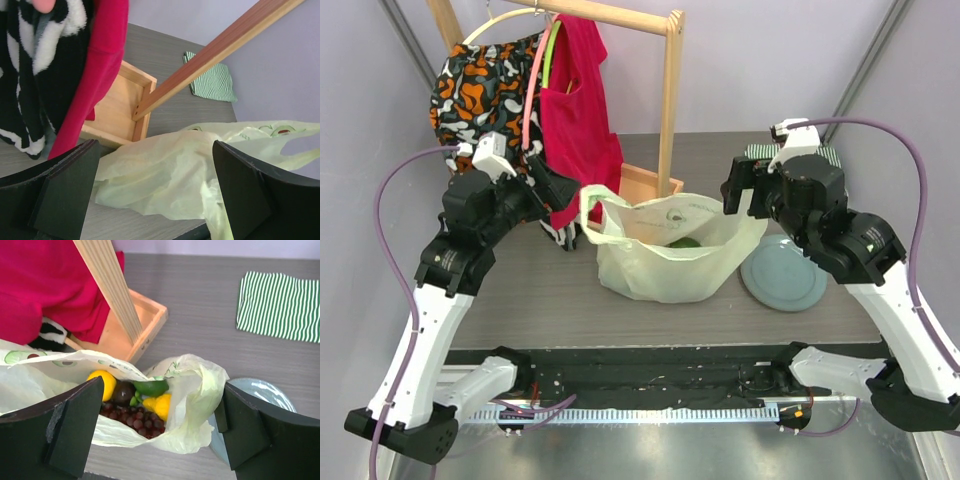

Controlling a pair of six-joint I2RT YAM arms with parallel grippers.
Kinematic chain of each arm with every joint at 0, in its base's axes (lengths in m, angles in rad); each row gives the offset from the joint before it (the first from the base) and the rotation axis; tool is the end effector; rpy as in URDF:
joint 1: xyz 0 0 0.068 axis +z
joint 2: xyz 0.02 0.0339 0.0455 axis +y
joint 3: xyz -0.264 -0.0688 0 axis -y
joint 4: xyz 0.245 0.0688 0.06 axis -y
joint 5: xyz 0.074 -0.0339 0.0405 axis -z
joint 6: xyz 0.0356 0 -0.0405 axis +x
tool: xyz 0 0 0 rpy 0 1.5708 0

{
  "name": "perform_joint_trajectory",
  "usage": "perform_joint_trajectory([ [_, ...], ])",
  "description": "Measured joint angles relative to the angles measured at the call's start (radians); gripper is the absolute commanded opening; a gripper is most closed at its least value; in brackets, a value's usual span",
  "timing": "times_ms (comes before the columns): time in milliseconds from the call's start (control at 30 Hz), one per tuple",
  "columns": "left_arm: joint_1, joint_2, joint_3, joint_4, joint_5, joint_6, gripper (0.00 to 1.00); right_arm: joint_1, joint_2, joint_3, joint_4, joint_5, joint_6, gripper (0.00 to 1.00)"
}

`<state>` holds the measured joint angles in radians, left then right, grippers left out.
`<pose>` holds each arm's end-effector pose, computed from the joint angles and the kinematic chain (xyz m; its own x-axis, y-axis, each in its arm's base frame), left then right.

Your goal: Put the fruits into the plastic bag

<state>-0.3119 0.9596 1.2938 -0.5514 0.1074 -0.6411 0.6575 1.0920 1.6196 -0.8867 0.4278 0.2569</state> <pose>0.1769 -0.0610 0.4432 -0.4064 -0.4937 -0.7688 0.2017 0.7722 -0.6025 0.1511 0.0980 0.4856 -0.3322 0.0356 -0.9425 -0.1698 0.9807 0.0969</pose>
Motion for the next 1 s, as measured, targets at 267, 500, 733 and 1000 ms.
perform_joint_trajectory([
  [267, 0.000, -0.029, -0.029, -0.008, -0.038, 0.000, 1.00, 0.000, 0.013, -0.069, -0.116, -0.006, 0.075, 0.99],
  [500, 0.000, -0.035, -0.030, -0.008, -0.043, -0.001, 1.00, 0.000, -0.017, -0.085, -0.210, -0.002, 0.124, 0.99],
  [733, 0.000, -0.035, -0.031, -0.008, -0.043, -0.002, 1.00, 0.000, -0.061, -0.016, -0.315, 0.074, 0.130, 1.00],
  [1000, 0.000, -0.047, -0.039, -0.002, -0.032, -0.004, 1.00, 0.000, -0.102, 0.056, -0.298, 0.175, 0.108, 1.00],
])
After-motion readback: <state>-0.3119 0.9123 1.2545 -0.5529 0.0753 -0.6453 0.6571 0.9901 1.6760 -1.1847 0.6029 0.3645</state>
